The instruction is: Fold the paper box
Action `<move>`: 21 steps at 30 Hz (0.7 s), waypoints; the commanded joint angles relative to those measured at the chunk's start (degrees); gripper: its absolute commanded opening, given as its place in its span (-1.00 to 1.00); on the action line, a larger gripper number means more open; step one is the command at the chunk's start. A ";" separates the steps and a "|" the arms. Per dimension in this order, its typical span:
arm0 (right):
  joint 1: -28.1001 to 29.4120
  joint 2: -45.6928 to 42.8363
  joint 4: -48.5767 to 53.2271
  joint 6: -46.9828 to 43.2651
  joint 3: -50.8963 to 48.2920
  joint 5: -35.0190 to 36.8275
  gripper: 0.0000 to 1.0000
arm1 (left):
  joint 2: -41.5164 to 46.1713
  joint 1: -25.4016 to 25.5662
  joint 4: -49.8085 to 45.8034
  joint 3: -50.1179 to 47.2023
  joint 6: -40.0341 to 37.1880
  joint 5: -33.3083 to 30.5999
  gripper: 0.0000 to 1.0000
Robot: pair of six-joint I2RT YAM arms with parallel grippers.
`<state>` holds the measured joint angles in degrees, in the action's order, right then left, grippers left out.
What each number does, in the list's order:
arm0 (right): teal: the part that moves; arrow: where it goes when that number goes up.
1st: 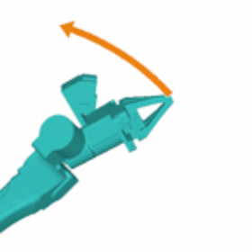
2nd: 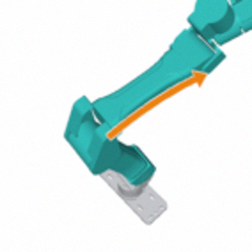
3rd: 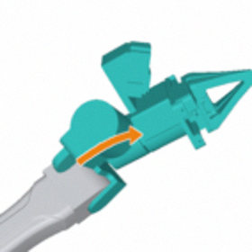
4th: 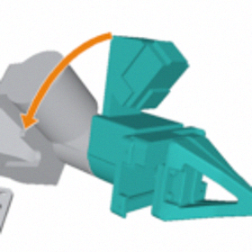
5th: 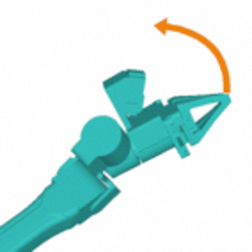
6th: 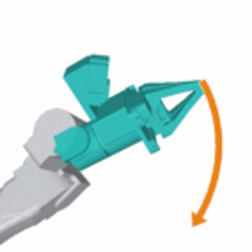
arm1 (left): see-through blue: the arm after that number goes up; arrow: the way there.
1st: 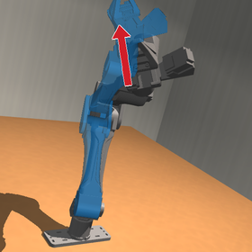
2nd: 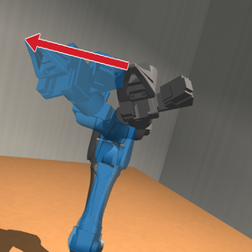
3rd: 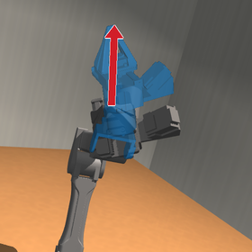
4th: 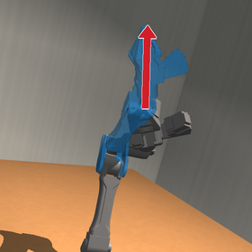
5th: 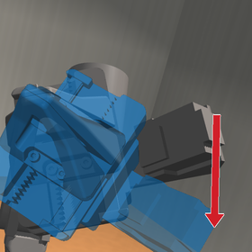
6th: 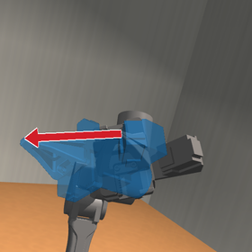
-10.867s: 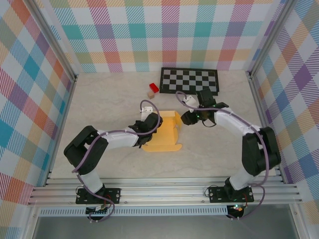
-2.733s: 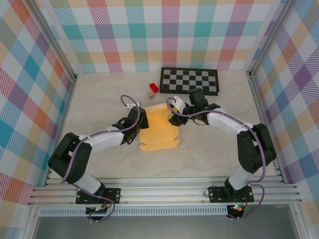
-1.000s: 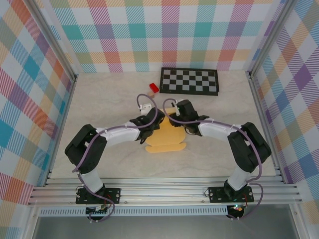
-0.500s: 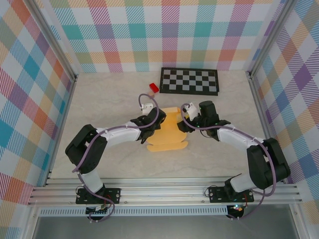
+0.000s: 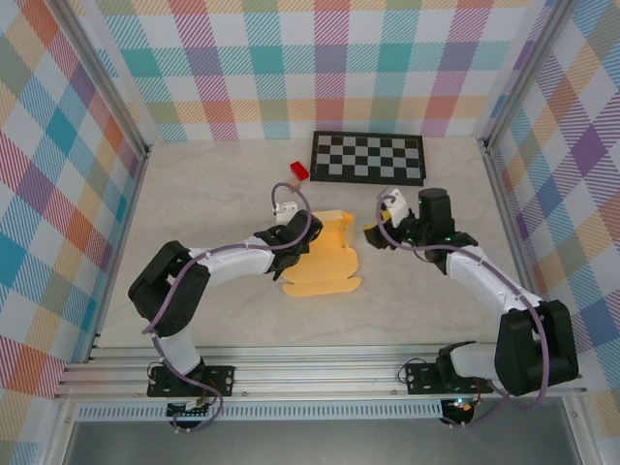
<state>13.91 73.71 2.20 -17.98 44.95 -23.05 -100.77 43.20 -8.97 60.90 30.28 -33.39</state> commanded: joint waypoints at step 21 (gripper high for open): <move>2.44 22.88 13.74 -15.86 14.95 -4.37 0.02 | 1.26 -0.42 6.68 -2.61 -4.46 2.84 -1.00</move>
<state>14.59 95.29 11.64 -29.50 58.06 -24.69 -100.77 43.20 -4.12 58.74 26.72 -31.03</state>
